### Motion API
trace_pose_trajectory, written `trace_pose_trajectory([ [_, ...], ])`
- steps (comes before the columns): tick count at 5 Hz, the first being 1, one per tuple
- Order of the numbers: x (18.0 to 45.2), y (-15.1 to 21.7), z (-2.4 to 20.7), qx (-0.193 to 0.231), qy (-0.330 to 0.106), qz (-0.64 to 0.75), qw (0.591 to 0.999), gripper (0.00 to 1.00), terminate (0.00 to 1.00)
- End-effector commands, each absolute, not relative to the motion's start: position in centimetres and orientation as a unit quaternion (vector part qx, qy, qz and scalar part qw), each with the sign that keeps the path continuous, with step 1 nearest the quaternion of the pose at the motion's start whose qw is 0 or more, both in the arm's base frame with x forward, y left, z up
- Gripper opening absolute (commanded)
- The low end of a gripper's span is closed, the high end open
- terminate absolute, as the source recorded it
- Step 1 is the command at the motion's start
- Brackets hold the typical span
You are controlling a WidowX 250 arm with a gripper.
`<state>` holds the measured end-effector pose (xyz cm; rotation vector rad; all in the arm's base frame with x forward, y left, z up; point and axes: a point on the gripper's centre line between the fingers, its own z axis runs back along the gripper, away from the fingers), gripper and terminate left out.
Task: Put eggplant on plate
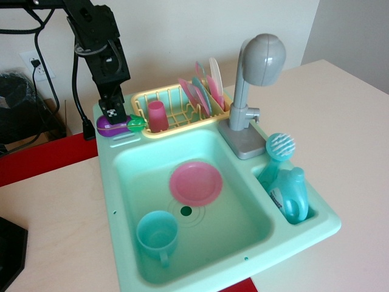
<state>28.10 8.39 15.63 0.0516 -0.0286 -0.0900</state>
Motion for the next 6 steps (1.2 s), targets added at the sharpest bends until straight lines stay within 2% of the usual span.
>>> trace_pose_trajectory([
  [1, 28.1, 8.4, 15.6, 0.026, -0.014, -0.045, 0.999, 1.00, 0.00],
  [3, 27.4, 8.3, 14.9, 0.028, -0.003, -0.045, 0.999, 1.00, 0.00],
  [4, 27.2, 8.1, 14.5, 0.031, 0.026, -0.046, 0.998, 1.00, 0.00],
  [5, 27.2, 8.1, 14.0, 0.039, 0.019, -0.041, 0.998, 1.00, 0.00],
  [6, 27.0, 8.1, 12.9, 0.057, 0.009, -0.035, 0.998, 0.00, 0.00],
])
